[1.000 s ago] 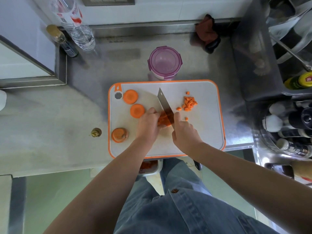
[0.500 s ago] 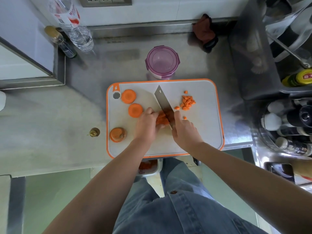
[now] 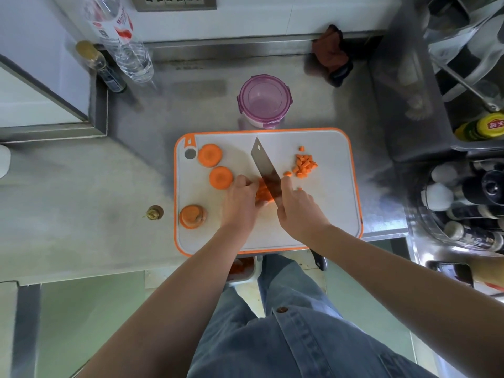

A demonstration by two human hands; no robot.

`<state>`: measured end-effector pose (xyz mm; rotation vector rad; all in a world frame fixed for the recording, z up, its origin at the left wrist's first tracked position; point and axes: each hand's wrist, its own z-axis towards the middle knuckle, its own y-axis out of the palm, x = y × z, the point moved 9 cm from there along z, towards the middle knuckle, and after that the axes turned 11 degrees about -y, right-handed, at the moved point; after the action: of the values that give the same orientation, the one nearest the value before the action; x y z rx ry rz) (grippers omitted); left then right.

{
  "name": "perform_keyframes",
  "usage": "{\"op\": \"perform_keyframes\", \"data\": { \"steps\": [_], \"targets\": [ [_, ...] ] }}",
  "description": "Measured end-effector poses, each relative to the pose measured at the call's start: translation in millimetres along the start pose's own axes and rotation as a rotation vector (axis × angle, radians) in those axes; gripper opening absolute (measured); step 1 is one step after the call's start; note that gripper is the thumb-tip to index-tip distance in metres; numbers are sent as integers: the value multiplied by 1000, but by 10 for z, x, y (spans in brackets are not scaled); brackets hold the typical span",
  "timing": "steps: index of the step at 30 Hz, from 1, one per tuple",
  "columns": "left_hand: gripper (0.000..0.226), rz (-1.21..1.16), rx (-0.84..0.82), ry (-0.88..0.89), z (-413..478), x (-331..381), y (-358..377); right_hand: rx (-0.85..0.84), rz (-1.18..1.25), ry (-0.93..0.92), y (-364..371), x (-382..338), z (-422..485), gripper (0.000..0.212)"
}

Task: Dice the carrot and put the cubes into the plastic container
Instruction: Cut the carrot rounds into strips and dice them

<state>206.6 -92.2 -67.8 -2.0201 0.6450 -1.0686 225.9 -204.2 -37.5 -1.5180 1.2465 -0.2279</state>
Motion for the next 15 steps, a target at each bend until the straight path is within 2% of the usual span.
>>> {"op": "perform_keyframes", "data": {
  "steps": [15],
  "targets": [
    [27,-49,-11,23,79,-46,56,-4,-48,46,212,37,78,49]
  ]
}}
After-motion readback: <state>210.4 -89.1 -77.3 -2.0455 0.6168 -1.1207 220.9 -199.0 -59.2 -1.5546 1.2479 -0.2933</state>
